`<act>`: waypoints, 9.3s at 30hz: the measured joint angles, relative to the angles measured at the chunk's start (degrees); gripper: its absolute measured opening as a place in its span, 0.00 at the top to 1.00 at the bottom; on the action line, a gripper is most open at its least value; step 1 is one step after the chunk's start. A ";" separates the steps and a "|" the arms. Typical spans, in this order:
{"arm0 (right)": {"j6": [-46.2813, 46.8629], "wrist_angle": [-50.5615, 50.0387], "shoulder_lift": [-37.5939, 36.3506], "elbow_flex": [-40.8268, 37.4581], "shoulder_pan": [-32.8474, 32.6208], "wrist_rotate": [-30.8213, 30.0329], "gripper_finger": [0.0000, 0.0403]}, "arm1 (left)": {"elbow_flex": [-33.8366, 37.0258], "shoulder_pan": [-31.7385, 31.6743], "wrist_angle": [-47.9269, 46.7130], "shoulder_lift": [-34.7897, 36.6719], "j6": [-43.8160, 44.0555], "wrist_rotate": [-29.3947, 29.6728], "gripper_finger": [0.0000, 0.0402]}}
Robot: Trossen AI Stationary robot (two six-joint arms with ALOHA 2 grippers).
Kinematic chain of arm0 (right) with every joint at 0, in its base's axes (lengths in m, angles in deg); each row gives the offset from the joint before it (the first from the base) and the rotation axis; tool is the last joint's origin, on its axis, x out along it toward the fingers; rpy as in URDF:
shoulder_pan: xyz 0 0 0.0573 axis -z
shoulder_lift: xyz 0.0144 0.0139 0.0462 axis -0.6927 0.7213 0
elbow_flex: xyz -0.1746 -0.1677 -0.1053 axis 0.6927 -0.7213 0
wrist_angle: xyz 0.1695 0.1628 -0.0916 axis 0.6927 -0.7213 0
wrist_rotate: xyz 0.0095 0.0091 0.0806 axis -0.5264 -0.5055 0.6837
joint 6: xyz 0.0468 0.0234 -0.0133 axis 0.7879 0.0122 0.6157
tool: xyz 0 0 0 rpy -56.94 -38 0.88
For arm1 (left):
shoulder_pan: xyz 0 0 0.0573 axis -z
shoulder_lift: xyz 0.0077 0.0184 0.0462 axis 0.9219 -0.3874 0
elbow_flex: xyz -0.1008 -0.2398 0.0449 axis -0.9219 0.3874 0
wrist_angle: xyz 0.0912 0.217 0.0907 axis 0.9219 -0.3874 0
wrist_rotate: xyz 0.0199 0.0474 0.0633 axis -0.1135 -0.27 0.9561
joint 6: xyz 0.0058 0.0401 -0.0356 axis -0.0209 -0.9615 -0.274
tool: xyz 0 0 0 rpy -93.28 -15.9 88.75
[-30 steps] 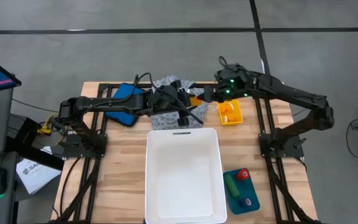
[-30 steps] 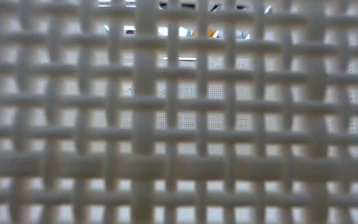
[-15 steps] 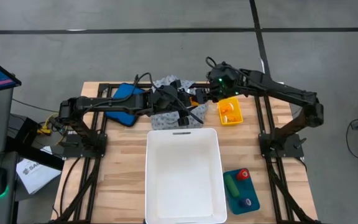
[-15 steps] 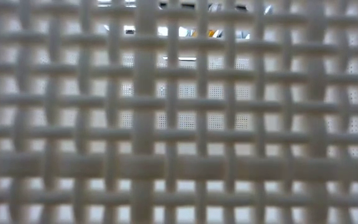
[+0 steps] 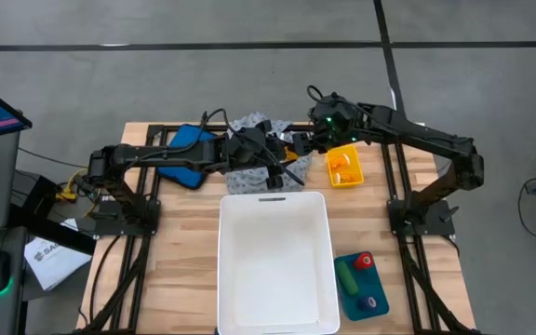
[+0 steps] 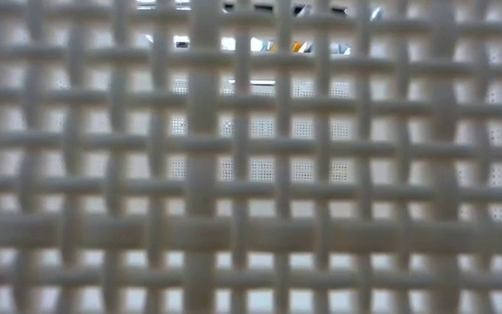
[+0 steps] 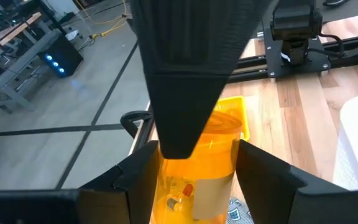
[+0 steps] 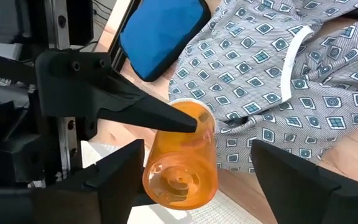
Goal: Pick & place medical supplies in basket/bin
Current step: Put the orange pill bottle into the yellow bin
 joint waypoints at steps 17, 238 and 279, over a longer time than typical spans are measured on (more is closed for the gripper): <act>0.02 -0.39 0.00 0.00 -0.36 1.72 0.29 | 0.00 0.00 0.02 0.00 0.00 0.37 0.52; -70.44 15.16 2.66 -41.74 6.16 -1.45 0.28 | 13.16 0.74 -0.59 23.02 22.75 -7.13 0.45; -64.20 16.10 -4.71 -41.17 8.33 -3.00 0.48 | 13.16 0.74 -0.57 23.02 23.17 -7.06 0.46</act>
